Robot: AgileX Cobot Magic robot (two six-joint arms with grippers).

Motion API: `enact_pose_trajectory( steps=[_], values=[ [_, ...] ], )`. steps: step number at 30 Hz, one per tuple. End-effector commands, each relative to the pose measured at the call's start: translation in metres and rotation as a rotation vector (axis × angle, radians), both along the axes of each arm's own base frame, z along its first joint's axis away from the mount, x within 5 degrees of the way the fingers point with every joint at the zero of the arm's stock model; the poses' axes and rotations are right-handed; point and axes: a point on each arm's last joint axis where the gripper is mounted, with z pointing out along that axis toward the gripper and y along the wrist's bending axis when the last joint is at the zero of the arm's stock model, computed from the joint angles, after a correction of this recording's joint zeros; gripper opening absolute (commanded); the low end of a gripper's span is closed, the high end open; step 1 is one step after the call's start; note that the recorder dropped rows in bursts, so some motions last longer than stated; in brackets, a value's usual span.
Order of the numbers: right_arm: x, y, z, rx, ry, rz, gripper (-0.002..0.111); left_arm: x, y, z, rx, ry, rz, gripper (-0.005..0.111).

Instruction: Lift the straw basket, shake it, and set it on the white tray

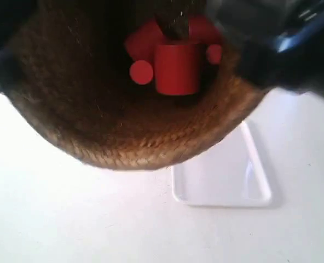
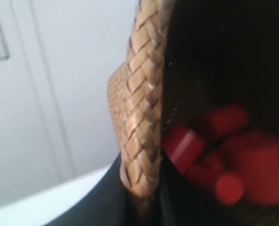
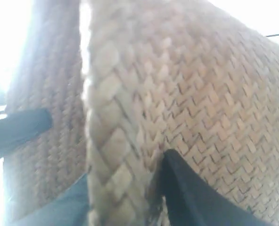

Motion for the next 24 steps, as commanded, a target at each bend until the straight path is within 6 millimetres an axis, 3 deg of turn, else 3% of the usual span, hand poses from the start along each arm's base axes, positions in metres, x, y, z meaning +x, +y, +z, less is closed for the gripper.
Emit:
enact_pose_trajectory(
  steps=[1, 5, 13, 14, 17, 18, 19, 21, 23, 24],
  values=[
    [0.044, 0.029, -0.064, -0.116, 0.25, -0.042, 0.0, 0.031, -0.035, -0.05, 0.169, 0.18, -0.005, 0.0],
    [0.039, 0.03, -0.051, -0.14, 0.206, -0.01, 0.0, 0.026, -0.029, -0.037, 0.132, 0.139, 0.017, 0.0],
    [0.04, 0.032, -0.058, -0.204, 0.225, 0.009, 0.0, 0.026, -0.028, -0.038, 0.124, 0.177, 0.026, 0.0],
    [0.032, 0.031, -0.043, -0.176, 0.207, 0.038, 0.0, 0.024, -0.024, -0.03, 0.081, 0.195, 0.034, 0.0],
    [-0.029, 0.005, 0.046, 0.011, -0.111, 0.152, 0.0, -0.016, -0.006, 0.031, -0.001, 0.028, -0.172, 0.0],
    [-0.037, -0.001, 0.053, 0.019, -0.154, 0.16, 0.0, -0.025, 0.0, 0.041, -0.033, -0.016, -0.21, 0.0],
    [-0.028, 0.005, 0.034, -0.031, -0.12, 0.137, 0.0, -0.018, -0.004, 0.031, -0.008, 0.021, -0.173, 0.0],
    [0.015, 0.025, -0.03, -0.134, 0.03, 0.018, 0.0, 0.021, -0.019, -0.012, 0.138, 0.17, 0.043, 0.0],
    [0.037, 0.036, -0.059, -0.094, 0.189, -0.035, 0.0, 0.035, -0.032, -0.031, 0.243, 0.214, 0.071, 0.0],
    [0.037, 0.038, -0.059, -0.106, 0.186, -0.025, 0.0, 0.034, -0.035, -0.031, 0.239, 0.212, 0.038, 0.0]
  ],
)
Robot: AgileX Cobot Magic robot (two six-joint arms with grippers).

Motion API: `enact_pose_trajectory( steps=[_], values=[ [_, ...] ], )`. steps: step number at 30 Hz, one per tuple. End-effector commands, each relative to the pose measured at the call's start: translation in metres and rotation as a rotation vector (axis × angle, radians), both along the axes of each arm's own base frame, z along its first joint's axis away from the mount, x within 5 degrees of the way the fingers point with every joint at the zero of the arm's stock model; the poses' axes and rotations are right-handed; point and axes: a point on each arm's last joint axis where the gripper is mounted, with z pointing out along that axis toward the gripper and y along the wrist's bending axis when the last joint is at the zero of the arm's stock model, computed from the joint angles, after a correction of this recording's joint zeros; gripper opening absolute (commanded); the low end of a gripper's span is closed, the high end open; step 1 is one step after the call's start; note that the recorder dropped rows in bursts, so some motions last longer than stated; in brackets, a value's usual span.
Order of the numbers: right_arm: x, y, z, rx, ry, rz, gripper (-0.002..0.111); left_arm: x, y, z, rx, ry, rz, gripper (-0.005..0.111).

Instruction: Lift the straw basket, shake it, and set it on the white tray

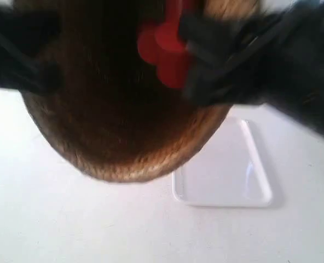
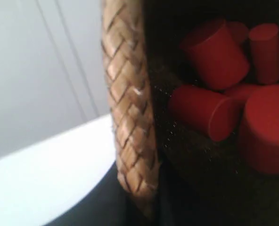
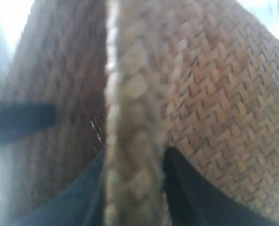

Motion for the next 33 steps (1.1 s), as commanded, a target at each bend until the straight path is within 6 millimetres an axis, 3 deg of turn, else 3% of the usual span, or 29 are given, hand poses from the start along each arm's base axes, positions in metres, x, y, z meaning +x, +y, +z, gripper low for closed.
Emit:
enact_pose_trajectory(
  steps=[1, 17, 19, 23, 25, 27, 29, 31, 33],
  values=[
    [0.012, 0.016, -0.029, -0.083, 0.114, 0.032, 0.0, 0.007, -0.02, -0.019, 0.067, 0.033, -0.095, 0.0],
    [0.008, 0.013, -0.027, -0.134, 0.085, 0.047, 0.0, 0.006, -0.018, -0.018, 0.004, 0.066, -0.077, 0.0],
    [-0.004, 0.009, -0.007, -0.075, 0.09, 0.09, 0.0, -0.006, -0.017, 0.0, 0.004, 0.0, -0.148, 0.0],
    [-0.05, -0.016, 0.061, 0.058, -0.074, 0.203, 0.0, -0.054, 0.002, 0.06, -0.096, -0.243, -0.337, 0.0],
    [-0.061, -0.025, 0.069, 0.061, -0.124, 0.216, 0.0, -0.057, 0.009, 0.06, -0.09, -0.25, -0.299, 0.0],
    [-0.045, -0.016, 0.041, -0.073, -0.137, 0.169, 0.0, -0.035, 0.001, 0.021, 0.047, -0.158, -0.15, 0.0],
    [-0.014, -0.008, -0.003, -0.105, -0.045, 0.045, 0.0, -0.012, -0.008, -0.018, 0.139, -0.071, -0.017, 0.0],
    [-0.001, -0.004, -0.022, -0.005, 0.122, -0.007, 0.0, -0.008, -0.018, -0.029, 0.155, -0.022, -0.027, 0.0],
    [-0.001, -0.004, -0.021, -0.003, 0.121, 0.001, 0.0, -0.013, -0.024, -0.021, 0.12, -0.025, -0.101, 0.0]
  ],
)
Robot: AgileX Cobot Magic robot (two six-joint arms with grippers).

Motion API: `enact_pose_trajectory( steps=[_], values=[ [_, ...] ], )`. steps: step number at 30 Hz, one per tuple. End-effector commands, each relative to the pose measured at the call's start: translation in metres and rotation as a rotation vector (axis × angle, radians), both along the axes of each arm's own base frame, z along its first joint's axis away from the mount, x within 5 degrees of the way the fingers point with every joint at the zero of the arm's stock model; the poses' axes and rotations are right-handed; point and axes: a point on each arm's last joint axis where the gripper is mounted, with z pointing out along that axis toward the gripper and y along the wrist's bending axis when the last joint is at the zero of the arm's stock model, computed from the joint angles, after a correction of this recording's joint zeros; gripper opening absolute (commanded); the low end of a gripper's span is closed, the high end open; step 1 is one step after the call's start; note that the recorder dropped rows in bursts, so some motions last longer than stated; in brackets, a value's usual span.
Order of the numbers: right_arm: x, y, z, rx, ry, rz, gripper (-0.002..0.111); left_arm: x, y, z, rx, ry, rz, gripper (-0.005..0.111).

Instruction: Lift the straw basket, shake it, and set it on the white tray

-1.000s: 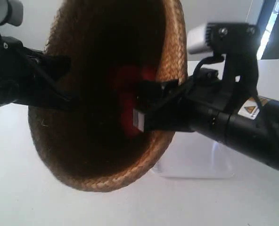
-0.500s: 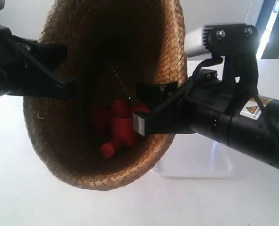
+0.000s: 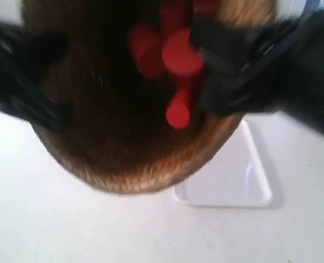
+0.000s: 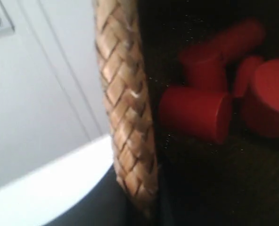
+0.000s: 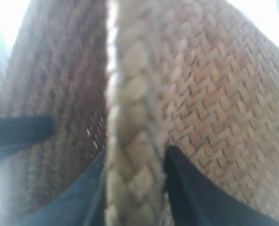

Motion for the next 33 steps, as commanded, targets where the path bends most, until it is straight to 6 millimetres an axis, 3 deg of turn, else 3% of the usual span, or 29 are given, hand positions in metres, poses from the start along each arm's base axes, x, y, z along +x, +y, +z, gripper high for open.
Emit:
enact_pose_trajectory(
  steps=[1, 5, 12, 17, 22, 26, 29, 33],
  values=[
    [0.006, 0.007, -0.018, -0.022, 0.086, 0.011, 0.0, -0.002, -0.015, -0.003, 0.017, 0.007, -0.097, 0.0],
    [0.0, 0.001, -0.01, -0.044, 0.022, 0.02, 0.0, -0.002, -0.006, 0.005, -0.013, -0.035, -0.032, 0.0],
    [-0.001, 0.003, -0.013, -0.053, 0.055, 0.035, 0.0, -0.004, -0.008, 0.006, -0.122, 0.016, -0.069, 0.0],
    [0.012, -0.009, -0.015, 0.025, 0.118, -0.079, 0.0, 0.001, -0.016, 0.009, -0.225, 0.119, -0.043, 0.0],
    [0.033, -0.025, -0.012, -0.036, 0.127, -0.18, 0.0, 0.015, -0.035, 0.011, -0.215, 0.192, -0.036, 0.0],
    [0.039, -0.032, 0.005, -0.069, 0.154, -0.145, 0.0, 0.027, -0.045, 0.025, -0.283, 0.205, -0.162, 0.0],
    [0.042, -0.038, 0.018, -0.113, 0.154, -0.125, 0.0, 0.036, -0.045, 0.035, -0.334, 0.19, -0.269, 0.0],
    [0.048, -0.054, 0.027, -0.261, 0.104, -0.172, 0.0, 0.055, -0.039, 0.035, -0.363, 0.195, -0.276, 0.0]
  ],
)
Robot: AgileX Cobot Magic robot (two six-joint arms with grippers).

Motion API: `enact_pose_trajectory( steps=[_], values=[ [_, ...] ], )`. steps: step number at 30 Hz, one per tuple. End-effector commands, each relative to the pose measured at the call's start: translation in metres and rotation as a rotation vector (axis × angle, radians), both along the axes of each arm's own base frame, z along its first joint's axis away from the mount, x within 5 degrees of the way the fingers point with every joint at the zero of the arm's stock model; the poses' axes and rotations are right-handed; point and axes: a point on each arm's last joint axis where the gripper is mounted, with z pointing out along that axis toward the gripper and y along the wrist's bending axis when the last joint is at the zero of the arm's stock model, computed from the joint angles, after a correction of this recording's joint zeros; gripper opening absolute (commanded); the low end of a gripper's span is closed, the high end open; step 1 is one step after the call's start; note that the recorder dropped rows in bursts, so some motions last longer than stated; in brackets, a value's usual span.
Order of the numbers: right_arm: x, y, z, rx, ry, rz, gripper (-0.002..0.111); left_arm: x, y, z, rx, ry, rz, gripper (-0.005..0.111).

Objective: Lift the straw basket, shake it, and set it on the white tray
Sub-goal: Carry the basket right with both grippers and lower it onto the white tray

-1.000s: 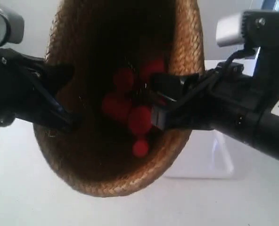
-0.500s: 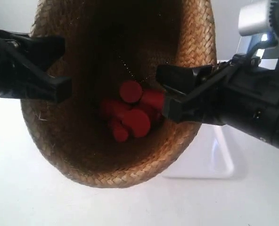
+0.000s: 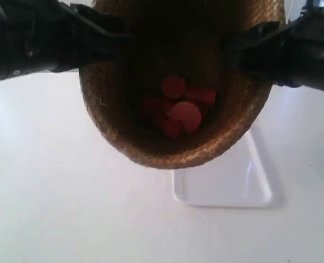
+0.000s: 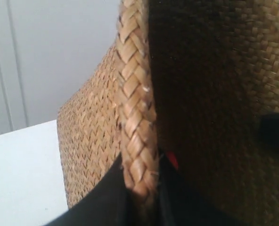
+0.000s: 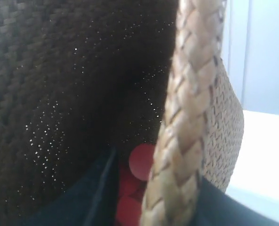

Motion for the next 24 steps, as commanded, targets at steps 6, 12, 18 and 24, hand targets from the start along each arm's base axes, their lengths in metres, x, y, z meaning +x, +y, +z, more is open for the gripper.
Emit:
enact_pose_trajectory(
  steps=[6, 12, 18, 24],
  values=[
    [0.015, -0.04, -0.006, -0.341, 0.093, -0.09, 0.0, 0.046, -0.005, -0.023, 0.051, -0.011, -0.202, 0.0],
    [0.021, -0.048, -0.041, -0.359, 0.459, -0.119, 0.0, 0.068, -0.017, -0.046, -0.082, 0.168, -0.245, 0.0],
    [0.018, -0.052, -0.034, -0.352, 0.523, -0.157, 0.0, 0.076, -0.021, -0.037, -0.121, 0.168, -0.229, 0.0],
    [0.028, -0.05, -0.021, -0.343, 0.553, -0.163, 0.0, 0.089, -0.03, -0.035, -0.125, 0.162, -0.248, 0.0]
  ],
)
